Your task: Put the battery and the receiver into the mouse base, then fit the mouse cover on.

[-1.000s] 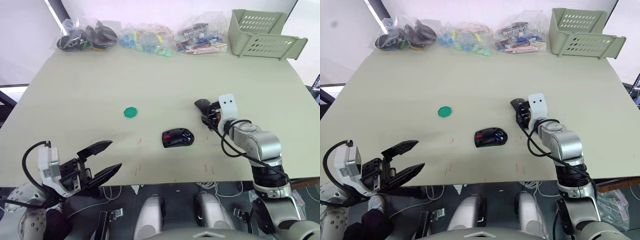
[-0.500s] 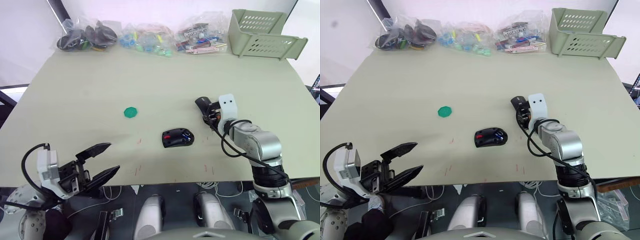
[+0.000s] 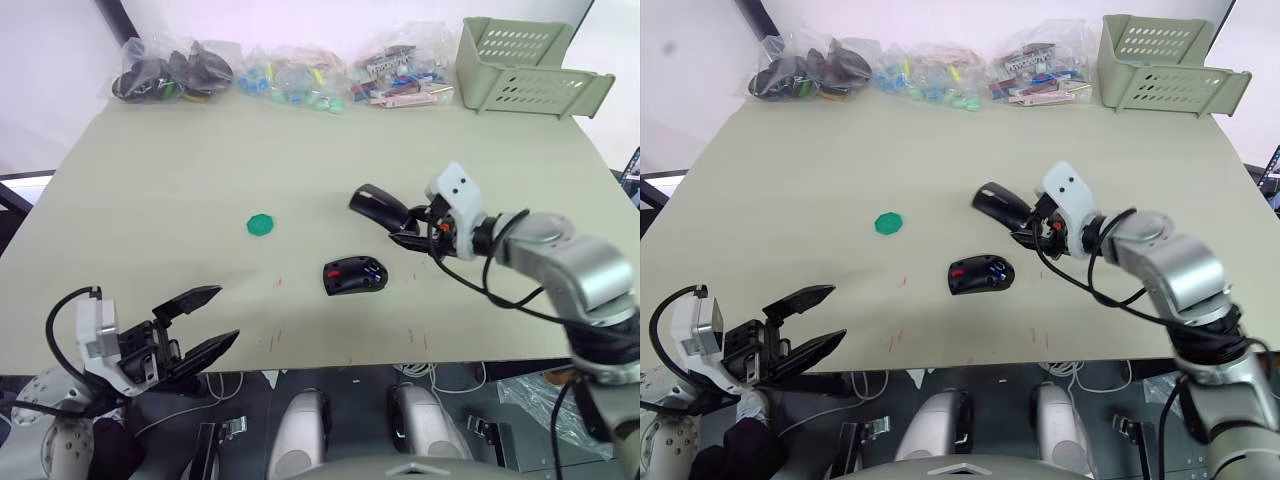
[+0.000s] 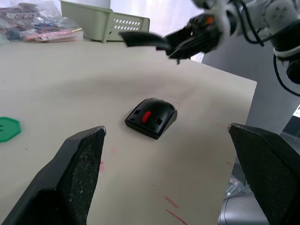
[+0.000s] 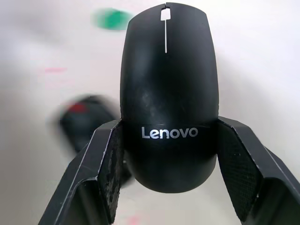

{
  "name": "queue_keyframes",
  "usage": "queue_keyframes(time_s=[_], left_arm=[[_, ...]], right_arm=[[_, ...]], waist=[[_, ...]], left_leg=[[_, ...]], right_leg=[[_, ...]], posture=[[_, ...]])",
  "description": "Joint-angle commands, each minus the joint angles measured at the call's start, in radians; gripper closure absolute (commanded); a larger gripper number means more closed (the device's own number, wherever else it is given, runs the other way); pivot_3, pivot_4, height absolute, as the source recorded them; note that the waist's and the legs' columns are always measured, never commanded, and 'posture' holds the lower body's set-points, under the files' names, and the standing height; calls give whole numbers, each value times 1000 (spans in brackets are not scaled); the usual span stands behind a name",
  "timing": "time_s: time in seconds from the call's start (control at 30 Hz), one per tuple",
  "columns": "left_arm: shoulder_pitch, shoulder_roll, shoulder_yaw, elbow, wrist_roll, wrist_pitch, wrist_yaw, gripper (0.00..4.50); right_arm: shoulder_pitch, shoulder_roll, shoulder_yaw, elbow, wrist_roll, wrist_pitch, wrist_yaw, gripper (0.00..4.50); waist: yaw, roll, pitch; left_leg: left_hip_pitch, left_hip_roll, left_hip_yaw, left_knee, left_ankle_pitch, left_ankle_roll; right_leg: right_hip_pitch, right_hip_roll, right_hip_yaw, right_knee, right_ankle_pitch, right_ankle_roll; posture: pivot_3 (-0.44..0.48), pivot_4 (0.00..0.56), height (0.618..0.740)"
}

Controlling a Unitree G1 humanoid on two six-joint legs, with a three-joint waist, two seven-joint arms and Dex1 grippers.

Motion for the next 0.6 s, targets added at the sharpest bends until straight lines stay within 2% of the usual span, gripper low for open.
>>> queue_keyframes(time_s=[0.03,0.23,0.3,0.4,0.6], left_arm=[[-9,24,10,-2,-24,14,-20,0],[-27,43,15,5,-22,32,-25,0],[-34,45,13,2,-21,39,-21,0],[-35,49,15,-14,-25,51,-15,0],[-31,52,19,-41,-28,69,-3,0]], right_arm=[[-70,-57,64,-9,21,-47,139,1930],[-132,-132,214,52,-41,-169,330,1930],[-146,-141,279,105,-113,-247,366,1930],[-175,-112,346,202,-188,-322,405,1930],[-222,-44,393,343,-264,-396,467,1930]], waist=[[0,0,0],[1,0,0],[2,0,0],[1,0,1],[2,0,1]], left_leg=[[0,0,0,0,0,0],[0,0,1,0,0,0],[0,0,1,0,0,0],[-1,-1,1,0,0,0],[0,0,1,0,0,0]], right_leg=[[0,0,0,0,0,0],[0,-1,1,-1,1,-2],[0,-2,1,-1,1,-2],[0,-2,1,-1,1,-2],[0,-1,0,0,1,-2]], posture=[[0,150,740],[0,150,740],[0,150,740],[0,150,740],[0,150,740]])
